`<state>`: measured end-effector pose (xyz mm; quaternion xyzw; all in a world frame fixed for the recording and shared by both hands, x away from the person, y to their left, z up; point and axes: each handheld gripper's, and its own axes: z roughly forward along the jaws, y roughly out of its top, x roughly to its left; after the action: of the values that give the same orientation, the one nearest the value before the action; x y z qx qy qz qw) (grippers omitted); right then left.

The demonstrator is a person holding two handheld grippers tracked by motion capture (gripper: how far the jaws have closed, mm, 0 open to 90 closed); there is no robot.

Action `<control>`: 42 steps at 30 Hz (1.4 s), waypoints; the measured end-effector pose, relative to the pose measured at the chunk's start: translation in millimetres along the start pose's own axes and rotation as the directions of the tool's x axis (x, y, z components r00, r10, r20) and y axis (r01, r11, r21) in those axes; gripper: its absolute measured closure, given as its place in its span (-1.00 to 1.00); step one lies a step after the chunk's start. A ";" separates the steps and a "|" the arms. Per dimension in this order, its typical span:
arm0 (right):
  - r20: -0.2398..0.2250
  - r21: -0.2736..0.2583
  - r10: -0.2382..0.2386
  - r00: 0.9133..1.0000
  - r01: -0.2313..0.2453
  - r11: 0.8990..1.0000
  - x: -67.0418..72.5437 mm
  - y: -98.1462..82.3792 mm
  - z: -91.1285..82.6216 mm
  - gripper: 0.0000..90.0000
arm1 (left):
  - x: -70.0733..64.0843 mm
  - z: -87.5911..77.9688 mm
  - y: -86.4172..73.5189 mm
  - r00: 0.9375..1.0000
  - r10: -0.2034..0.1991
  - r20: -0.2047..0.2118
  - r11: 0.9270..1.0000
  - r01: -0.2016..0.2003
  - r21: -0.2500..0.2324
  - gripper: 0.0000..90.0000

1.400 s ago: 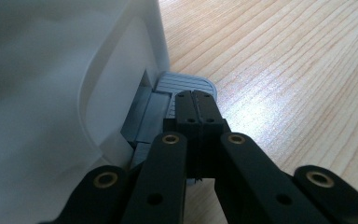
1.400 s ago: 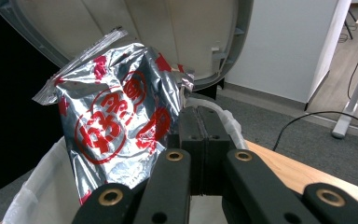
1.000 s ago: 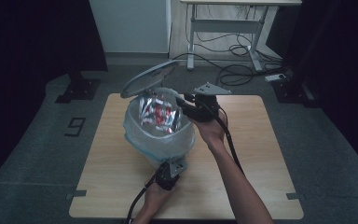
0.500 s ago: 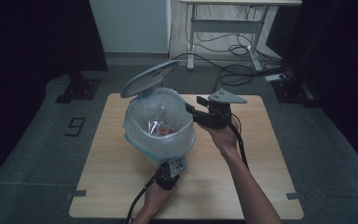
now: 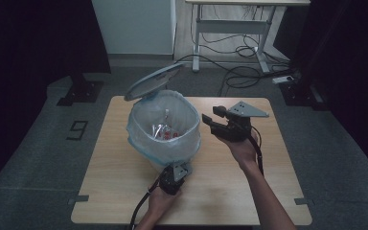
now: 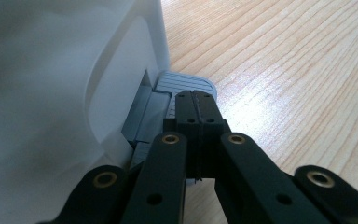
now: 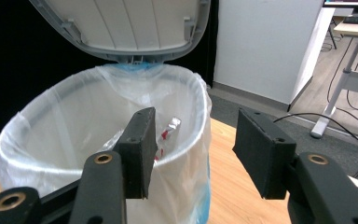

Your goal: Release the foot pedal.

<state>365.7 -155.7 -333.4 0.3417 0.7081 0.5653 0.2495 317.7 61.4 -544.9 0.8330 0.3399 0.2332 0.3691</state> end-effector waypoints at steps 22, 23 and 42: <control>0.016 0.019 0.013 1.000 -0.013 1.000 -19.9 -65.8 -49.0 0.09 | -4.2 -24.1 0.6 0.999 -0.029 0.036 0.998 0.031 -0.054 0.22; 0.019 0.023 0.014 1.000 -0.014 1.000 -21.4 -69.9 -52.1 0.09 | -4.8 -25.1 0.6 0.999 -0.031 0.039 0.998 0.033 -0.056 0.21; 0.051 0.109 0.083 0.995 -0.088 0.990 -46.6 -148.4 -74.2 0.07 | -4.8 -24.9 -2.6 0.998 -0.033 0.046 0.999 0.035 -0.033 0.14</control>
<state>310.8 -257.1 -461.5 0.3984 0.7171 0.5270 0.2220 297.5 70.5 -532.2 0.8257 0.3415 0.2137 0.3948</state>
